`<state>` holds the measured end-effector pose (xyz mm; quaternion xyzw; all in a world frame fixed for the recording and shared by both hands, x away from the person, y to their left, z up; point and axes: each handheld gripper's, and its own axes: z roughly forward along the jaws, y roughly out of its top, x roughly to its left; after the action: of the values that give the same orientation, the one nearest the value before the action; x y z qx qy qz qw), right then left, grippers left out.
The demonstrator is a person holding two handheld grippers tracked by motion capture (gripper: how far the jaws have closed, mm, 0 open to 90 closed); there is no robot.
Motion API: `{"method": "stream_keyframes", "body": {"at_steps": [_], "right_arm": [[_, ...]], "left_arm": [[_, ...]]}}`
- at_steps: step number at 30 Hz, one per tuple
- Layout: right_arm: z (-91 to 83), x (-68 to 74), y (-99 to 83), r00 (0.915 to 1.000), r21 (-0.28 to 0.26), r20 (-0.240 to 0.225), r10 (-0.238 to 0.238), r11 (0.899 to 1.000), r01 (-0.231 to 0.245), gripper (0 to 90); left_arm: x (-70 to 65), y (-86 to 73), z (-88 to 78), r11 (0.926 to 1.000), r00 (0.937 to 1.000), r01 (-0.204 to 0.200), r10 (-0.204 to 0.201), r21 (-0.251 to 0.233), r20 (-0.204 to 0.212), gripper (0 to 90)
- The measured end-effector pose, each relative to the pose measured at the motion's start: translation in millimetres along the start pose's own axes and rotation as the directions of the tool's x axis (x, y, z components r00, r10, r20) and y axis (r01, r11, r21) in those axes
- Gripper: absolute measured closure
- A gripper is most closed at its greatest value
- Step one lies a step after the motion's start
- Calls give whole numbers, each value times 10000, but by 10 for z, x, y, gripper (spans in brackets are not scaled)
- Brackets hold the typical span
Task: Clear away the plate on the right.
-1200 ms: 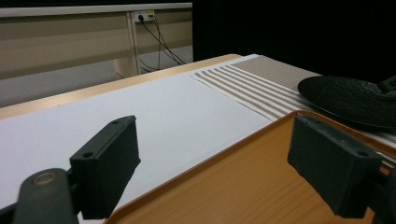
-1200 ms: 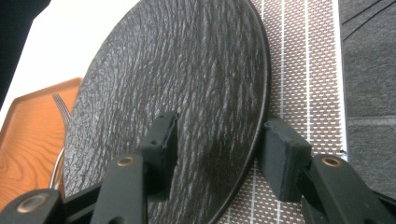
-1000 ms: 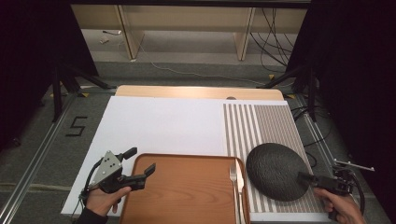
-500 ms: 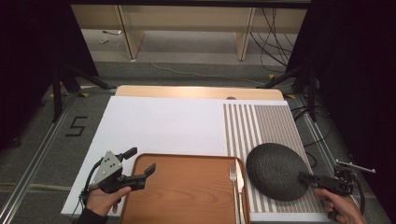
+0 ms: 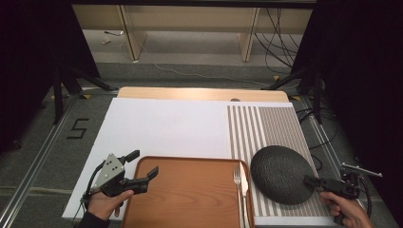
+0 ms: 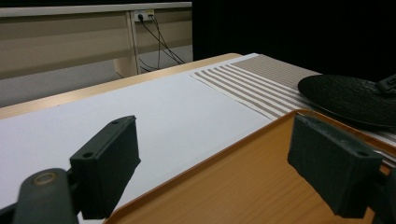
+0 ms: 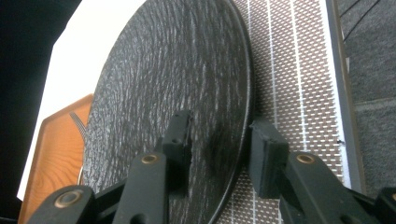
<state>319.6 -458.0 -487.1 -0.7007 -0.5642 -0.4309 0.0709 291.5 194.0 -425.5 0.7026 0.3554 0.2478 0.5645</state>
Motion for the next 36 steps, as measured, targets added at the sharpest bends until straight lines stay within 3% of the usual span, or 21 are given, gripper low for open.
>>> {"method": "stream_keyframes", "body": {"at_steps": [8,16,21,30,36], "right_arm": [[-3,-27,1,9992,-34,116,375,9993,-374,739],[-15,-62,-9,9972,-128,-153,731,9972,-733,773],[-27,-72,-13,9948,-192,-412,928,9954,-936,791],[-96,-36,6,9848,-674,-1334,1113,9904,-1210,856],[-123,13,12,9835,-855,-1428,1114,9885,-1244,871]], "left_arm": [[0,0,1,10000,10000,-5,5,0,4,159],[4,1,0,10000,10000,-3,3,1,3,159],[6,1,-1,10000,10000,0,0,1,-11,159],[11,1,-2,10000,10000,27,-27,-14,-42,159],[11,2,-3,10000,10000,19,-19,-18,-40,159]]}}
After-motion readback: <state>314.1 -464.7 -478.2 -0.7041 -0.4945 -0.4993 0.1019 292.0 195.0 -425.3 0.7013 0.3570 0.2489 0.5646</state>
